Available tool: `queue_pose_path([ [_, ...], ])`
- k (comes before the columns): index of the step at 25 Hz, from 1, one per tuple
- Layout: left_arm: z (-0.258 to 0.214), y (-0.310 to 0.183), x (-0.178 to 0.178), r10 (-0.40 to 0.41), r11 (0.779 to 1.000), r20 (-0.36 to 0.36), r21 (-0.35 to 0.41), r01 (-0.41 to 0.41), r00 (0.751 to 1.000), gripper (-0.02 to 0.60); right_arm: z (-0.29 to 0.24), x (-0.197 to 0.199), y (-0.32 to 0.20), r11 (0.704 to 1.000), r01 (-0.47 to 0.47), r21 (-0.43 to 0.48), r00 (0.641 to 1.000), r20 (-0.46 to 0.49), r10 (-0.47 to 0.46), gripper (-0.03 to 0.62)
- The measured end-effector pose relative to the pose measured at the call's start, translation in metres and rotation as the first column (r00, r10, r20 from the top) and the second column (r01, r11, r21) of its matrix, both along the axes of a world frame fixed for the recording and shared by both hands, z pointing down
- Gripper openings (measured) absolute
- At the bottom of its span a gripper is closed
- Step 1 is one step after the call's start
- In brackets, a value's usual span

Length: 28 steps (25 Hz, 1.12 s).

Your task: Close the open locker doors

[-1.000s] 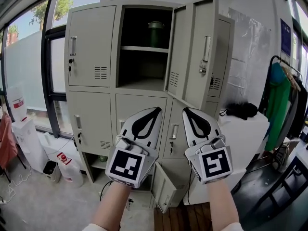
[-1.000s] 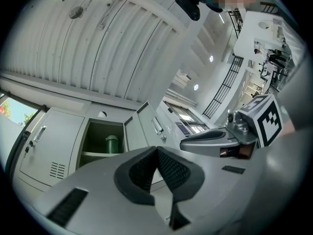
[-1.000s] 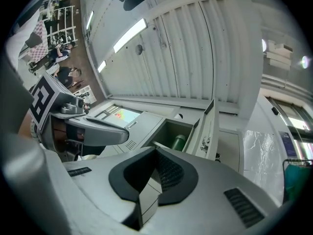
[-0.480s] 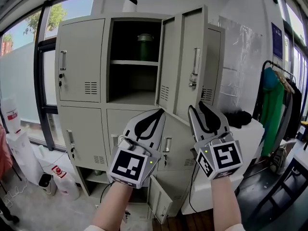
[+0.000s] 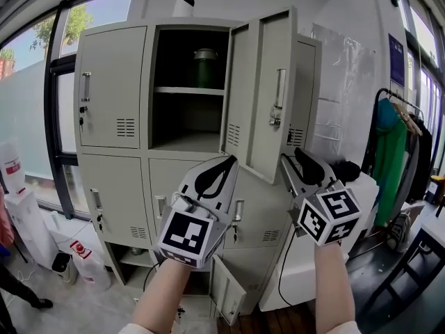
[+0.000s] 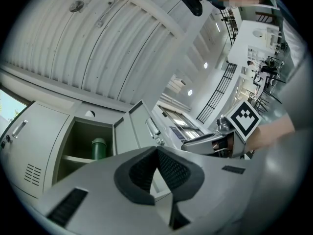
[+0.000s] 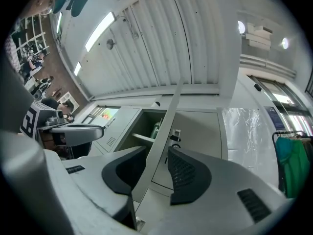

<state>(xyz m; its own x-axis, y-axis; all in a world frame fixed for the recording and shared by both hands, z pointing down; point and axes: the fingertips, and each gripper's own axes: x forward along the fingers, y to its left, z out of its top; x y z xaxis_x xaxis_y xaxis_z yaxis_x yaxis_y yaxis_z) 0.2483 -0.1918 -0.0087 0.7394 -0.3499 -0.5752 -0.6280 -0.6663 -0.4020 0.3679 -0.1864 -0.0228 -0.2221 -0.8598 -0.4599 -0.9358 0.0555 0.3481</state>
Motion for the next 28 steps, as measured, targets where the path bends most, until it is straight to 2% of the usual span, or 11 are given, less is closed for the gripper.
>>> queue_pose_path([
  [6,0.007,-0.007,-0.004,-0.022,0.999,-0.002,-0.027,0.022,1.000,0.020,0.008,0.008,-0.012,0.999,-0.007,-0.036,1.000,0.005,0.007,0.118],
  [11,0.015,-0.012,-0.010,-0.035,0.999,-0.004,-0.035,0.035,0.999,0.020,0.009,0.003,-0.012,0.999,0.035,-0.025,0.999,0.025,-0.035,0.110],
  [16,0.027,-0.021,-0.014,-0.058,0.996,-0.002,-0.073,0.057,0.998,0.020,0.007,-0.009,-0.008,0.997,0.072,-0.005,0.997,0.020,-0.072,0.100],
  [28,0.025,-0.029,-0.041,-0.096,0.993,-0.016,-0.071,0.095,0.995,0.020,0.007,-0.069,-0.010,0.983,0.184,0.018,0.983,-0.026,-0.183,0.103],
])
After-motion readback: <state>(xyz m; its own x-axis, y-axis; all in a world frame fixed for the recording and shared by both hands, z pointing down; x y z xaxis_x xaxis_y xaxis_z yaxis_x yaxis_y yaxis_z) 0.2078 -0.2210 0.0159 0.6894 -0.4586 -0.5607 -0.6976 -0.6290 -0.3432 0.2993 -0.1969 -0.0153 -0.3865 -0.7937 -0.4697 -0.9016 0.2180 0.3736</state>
